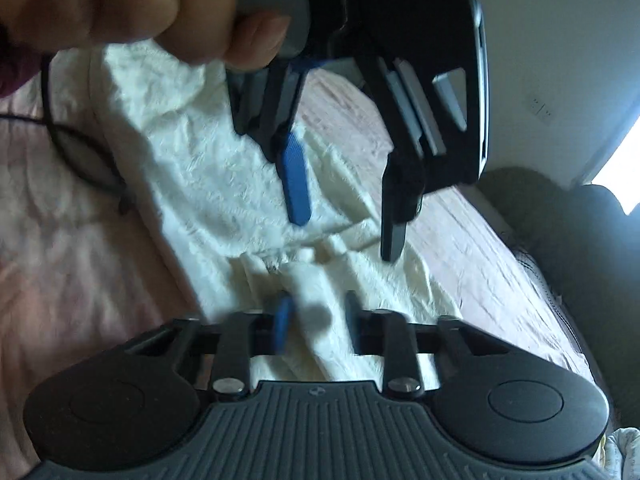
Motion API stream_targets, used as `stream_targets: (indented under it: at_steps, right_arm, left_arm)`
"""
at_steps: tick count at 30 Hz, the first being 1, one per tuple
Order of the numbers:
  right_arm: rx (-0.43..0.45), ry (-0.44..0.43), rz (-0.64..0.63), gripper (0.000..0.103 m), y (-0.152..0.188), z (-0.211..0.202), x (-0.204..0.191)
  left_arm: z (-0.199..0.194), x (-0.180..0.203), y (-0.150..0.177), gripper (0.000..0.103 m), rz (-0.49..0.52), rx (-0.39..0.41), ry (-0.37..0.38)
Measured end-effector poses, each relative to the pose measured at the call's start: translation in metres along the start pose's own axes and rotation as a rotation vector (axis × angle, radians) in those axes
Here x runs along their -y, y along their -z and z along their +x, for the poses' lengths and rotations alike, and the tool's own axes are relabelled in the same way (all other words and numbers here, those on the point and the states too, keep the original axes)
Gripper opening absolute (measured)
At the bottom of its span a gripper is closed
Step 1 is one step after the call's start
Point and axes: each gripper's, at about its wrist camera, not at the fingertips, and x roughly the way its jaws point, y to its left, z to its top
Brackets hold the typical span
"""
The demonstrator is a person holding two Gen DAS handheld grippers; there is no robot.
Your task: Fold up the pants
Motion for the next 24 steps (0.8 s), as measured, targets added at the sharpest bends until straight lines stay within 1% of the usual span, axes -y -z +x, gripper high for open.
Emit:
stream_targets:
  at_steps: [2,4,6,8,9,11,12,14,16,19,20,22,23,24]
  right_arm:
    - [0.022,0.008,0.062,0.006,0.001,-0.005,0.009]
    - [0.057,-0.031,0.196,0.006,0.005,-0.014,0.030]
    - [0.082,-0.073,0.328,0.006,0.011,-0.019,0.051]
    - [0.097,-0.102,0.402,0.006,0.015,-0.022,0.065]
    - [0.104,-0.122,0.438,0.006,0.018,-0.025,0.071]
    - [0.117,-0.158,0.491,0.006,0.022,-0.029,0.077]
    - [0.123,-0.180,0.498,0.006,0.023,-0.029,0.078]
    - [0.123,-0.248,0.499,0.006,0.024,-0.027,0.078]
    - [0.149,-0.218,0.544,0.006,0.027,-0.029,0.082]
    - [0.110,-0.139,0.629,0.007,0.032,-0.017,0.094]
    - [0.100,-0.141,0.655,0.007,0.033,-0.013,0.097]
    - [0.112,-0.183,0.699,0.007,0.033,-0.007,0.097]
    - [0.117,-0.207,0.706,0.007,0.032,-0.005,0.095]
    - [0.106,-0.212,0.700,0.008,0.031,-0.003,0.092]
  left_arm:
    - [0.005,-0.002,-0.001,0.061,-0.028,-0.026,0.042]
    - [0.013,-0.005,-0.003,0.063,-0.058,-0.047,0.077]
    - [0.024,-0.007,-0.007,0.063,-0.090,-0.051,0.095]
    - [0.036,-0.011,-0.011,0.063,-0.156,-0.049,0.112]
    - [0.042,-0.014,-0.012,0.062,-0.187,-0.049,0.134]
    - [0.051,-0.020,-0.014,0.037,-0.239,-0.059,0.160]
    - [0.054,-0.021,-0.013,0.002,-0.249,-0.063,0.152]
    - [0.051,-0.025,-0.010,0.003,-0.239,-0.038,0.150]
    - [0.041,-0.026,-0.007,0.003,-0.216,0.001,0.142]
    - [0.017,-0.025,-0.003,0.002,-0.189,0.073,0.118]
    - [0.007,-0.024,-0.001,0.001,-0.168,0.103,0.106]
    - [-0.009,-0.024,0.004,0.001,-0.124,0.163,0.056]
    - [-0.013,-0.026,0.005,0.001,-0.111,0.175,0.036]
    - [-0.015,-0.028,0.006,0.001,-0.118,0.173,0.043]
